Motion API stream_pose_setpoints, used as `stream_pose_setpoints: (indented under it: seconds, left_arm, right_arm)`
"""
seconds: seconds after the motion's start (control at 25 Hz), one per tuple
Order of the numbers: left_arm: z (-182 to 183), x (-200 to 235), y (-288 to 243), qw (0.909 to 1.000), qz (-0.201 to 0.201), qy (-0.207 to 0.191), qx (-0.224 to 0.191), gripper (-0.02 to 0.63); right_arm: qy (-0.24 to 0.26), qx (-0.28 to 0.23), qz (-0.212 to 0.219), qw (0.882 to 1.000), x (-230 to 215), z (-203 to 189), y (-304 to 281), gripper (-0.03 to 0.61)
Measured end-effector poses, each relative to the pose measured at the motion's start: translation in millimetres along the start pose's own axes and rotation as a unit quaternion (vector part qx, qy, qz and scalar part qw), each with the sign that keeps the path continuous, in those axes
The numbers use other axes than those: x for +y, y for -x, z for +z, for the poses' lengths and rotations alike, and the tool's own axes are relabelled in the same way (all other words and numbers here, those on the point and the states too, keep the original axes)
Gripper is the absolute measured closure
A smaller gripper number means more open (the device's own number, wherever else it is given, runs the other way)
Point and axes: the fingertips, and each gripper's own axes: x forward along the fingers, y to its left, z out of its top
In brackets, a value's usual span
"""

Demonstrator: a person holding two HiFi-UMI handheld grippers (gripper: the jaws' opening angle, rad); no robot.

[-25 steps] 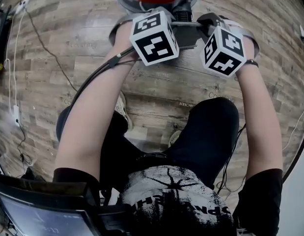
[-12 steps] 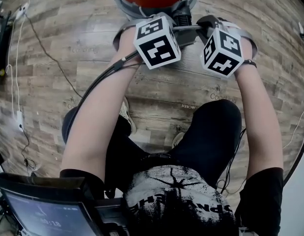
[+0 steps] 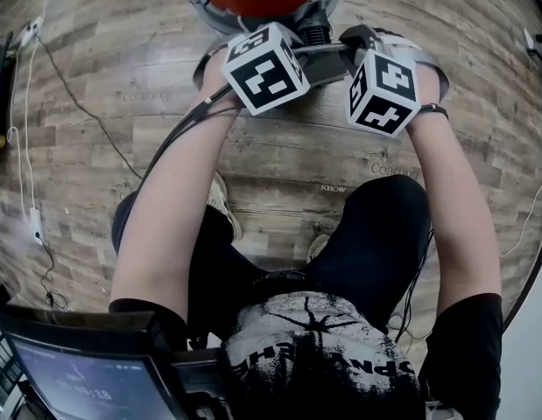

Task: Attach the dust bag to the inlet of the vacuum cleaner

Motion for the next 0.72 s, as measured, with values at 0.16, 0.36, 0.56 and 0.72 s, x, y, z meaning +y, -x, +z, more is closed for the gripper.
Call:
stream_pose_setpoints:
  seconds: [0.16, 0.36, 0.56, 0.72]
  left_arm:
    - [-1.5, 1.5, 5.7, 1.0, 0.003, -0.006, 0.004, 0.583]
    - [0.3, 1.5, 1.7, 0.9988, -0.018, 0.042, -0.017, 0.578]
    - [-2.4, 8.5, 4.4, 0.9999, 0.0, -0.006, 0.016, 0.578]
    - [1.3, 6.6, 7.8, 0.9998, 0.003, -0.003, 0.02, 0.574]
  right_arm:
    - [0.005, -0.004, 0.002, 1.0, -0.8, 2.7, 0.9, 0.534]
    - [-0.015, -0.01, 0.018, 1.0, -6.4, 1.6, -5.7, 0.529]
    - [-0.037, -0.012, 0.033, 0.999, -2.9, 4.1, -7.7, 0.538]
    - [-0.049, -0.023, 0.034, 0.998, 0.4, -0.5, -2.0, 0.535]
